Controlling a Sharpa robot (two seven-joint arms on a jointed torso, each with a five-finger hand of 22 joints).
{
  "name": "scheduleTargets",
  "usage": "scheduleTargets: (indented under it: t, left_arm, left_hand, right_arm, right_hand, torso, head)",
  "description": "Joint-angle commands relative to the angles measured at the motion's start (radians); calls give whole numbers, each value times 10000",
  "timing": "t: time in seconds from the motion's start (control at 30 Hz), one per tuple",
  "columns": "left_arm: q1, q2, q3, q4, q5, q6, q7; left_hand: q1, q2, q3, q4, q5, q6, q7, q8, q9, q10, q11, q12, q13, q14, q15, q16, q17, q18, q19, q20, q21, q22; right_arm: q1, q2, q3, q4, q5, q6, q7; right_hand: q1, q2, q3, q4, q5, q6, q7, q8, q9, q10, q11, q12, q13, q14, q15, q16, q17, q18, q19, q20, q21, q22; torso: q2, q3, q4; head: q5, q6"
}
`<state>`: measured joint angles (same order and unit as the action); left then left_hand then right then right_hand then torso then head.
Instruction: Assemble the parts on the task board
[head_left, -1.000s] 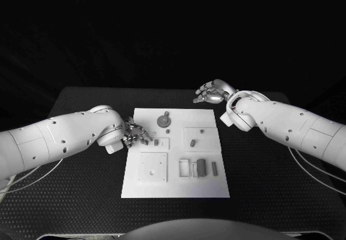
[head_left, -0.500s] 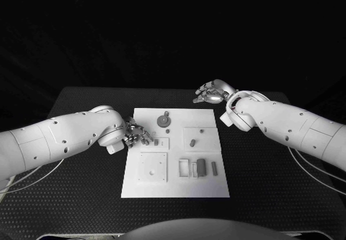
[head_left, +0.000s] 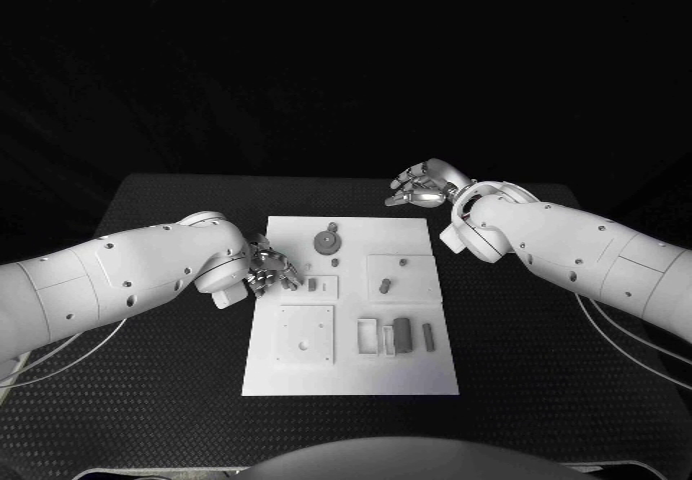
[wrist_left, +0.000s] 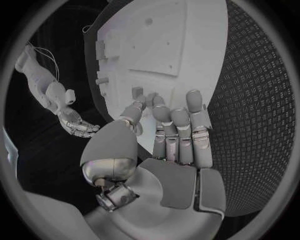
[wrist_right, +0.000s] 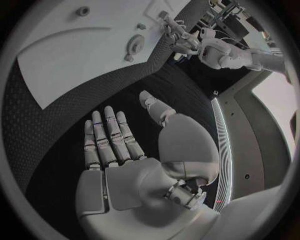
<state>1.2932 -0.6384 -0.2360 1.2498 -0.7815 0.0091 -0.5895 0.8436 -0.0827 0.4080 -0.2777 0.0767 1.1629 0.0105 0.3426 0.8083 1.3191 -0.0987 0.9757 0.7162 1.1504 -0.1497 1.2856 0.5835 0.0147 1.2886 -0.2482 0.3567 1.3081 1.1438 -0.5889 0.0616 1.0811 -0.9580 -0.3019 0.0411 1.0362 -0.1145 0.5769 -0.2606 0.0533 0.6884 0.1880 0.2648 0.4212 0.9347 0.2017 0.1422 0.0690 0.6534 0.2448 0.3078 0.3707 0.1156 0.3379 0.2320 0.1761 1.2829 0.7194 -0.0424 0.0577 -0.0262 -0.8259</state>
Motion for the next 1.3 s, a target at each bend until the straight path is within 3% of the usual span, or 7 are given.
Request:
scheduleTargets:
  t: [0.03,0.2,0.77,1.03,1.1,1.3]
  left_arm:
    - [-2,18,1,22,-66,134,47]
    - [-2,22,1,26,-77,143,42]
    - [0,-1,5,-15,-69,154,32]
    - [2,10,8,-52,-3,235,2]
    - [2,16,9,-70,14,309,-9]
    - [3,53,10,-104,18,529,-53]
  left_hand:
    - [305,12,259,-19,175,-42,-34,105,8,23,-57,42,-21,14,-37,66,-20,-40,74,9,-59,185]
    - [709,56,757,-12,458,-67,-32,218,-25,42,-46,57,-48,35,-21,68,-37,-60,96,20,-43,197]
    - [685,23,788,6,488,-72,-29,255,-34,44,-42,63,-54,37,-12,69,-41,-69,97,26,-36,201]
    - [849,234,988,-56,713,-94,-31,334,-62,48,-49,76,-71,40,-4,74,-49,-70,88,29,-20,208]
    - [1177,457,1318,-86,834,-81,-48,371,-76,57,-63,76,-82,48,-8,74,-54,-62,85,28,-18,206]
    - [1298,528,1521,-97,889,-91,-41,424,-96,58,-53,77,-98,48,17,77,-60,-75,75,41,3,216]
  right_arm:
    - [-4,10,4,1,-16,113,47]
    - [-6,14,4,-5,-16,114,46]
    - [-7,28,4,-6,-15,119,48]
    - [-7,33,4,-5,-15,115,48]
    - [-7,37,4,-9,-15,114,49]
    - [-7,34,4,-13,-15,114,51]
  right_hand:
    - [-30,16,-42,22,-10,-84,503,46,-9,84,-1,-39,-8,0,34,-53,-14,-161,-23,10,-52,15]
    - [-31,16,-43,22,-10,-84,504,47,-10,87,-1,-42,-8,0,35,-53,-15,-161,-23,11,-54,18]
    - [-32,18,-44,23,-10,-85,505,51,-14,93,-1,-55,-8,0,36,-54,-19,-160,-20,11,-64,29]
    - [-34,18,-45,25,-10,-85,505,52,-15,96,0,-61,-7,1,37,-54,-21,-160,-18,12,-68,33]
    - [-35,18,-46,25,-10,-85,506,52,-15,97,0,-62,-7,0,37,-54,-21,-160,-18,12,-69,34]
    - [-37,18,-46,27,-10,-86,506,53,-17,100,1,-66,-7,1,37,-54,-22,-160,-17,12,-72,38]
  torso:
    - [3,-2,-6]
    - [2,-7,-6]
    - [4,-1,-12]
    - [3,3,-7]
    - [5,3,-8]
    - [3,1,-5]
  head:
    - [4,-2]
    - [3,-11]
    - [10,-8]
    - [8,-19]
    - [7,-15]
    - [2,-24]
